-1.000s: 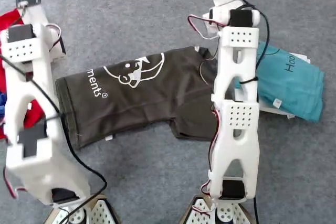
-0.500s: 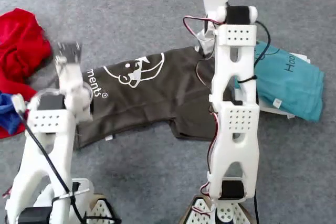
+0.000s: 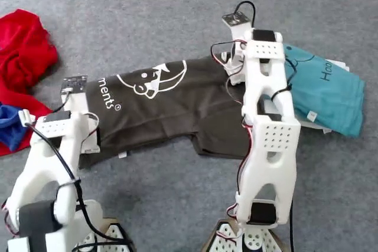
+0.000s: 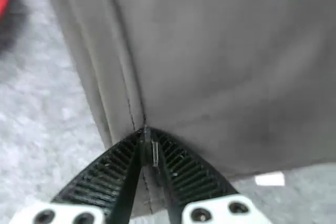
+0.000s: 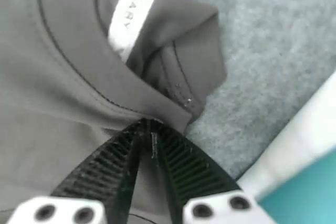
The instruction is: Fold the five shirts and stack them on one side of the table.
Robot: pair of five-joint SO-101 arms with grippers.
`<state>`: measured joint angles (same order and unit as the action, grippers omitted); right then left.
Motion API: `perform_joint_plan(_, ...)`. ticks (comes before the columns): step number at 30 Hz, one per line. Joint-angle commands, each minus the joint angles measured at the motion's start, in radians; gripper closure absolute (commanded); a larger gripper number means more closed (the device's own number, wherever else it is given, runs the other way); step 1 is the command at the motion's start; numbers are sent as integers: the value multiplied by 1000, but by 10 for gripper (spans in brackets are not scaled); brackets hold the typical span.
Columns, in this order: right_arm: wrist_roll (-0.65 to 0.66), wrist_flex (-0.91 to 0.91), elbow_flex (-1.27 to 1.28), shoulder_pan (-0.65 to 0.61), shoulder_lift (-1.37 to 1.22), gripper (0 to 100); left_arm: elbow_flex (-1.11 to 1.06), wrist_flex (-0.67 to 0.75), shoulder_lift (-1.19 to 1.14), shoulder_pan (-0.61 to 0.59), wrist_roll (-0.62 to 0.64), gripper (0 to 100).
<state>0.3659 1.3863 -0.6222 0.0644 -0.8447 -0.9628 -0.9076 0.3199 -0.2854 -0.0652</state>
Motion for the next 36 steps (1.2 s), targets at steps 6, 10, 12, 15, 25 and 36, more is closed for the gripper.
perform_joint_plan(6,12,43,-133,23,58,983,81,2,8,-30,-109,970)
perform_joint_plan(10,25,160,-318,-5,56,983,185,-117,9,-56,-121,970)
perform_joint_plan(12,28,226,-410,-20,54,983,259,-199,9,-68,-121,970)
perform_joint_plan(15,-3,318,-538,-28,51,983,348,-311,38,-56,-120,970)
perform_joint_plan(25,-54,384,-302,-51,266,983,174,-74,227,22,-23,970)
perform_joint_plan(36,364,213,682,-107,935,981,124,242,9,-31,117,970)
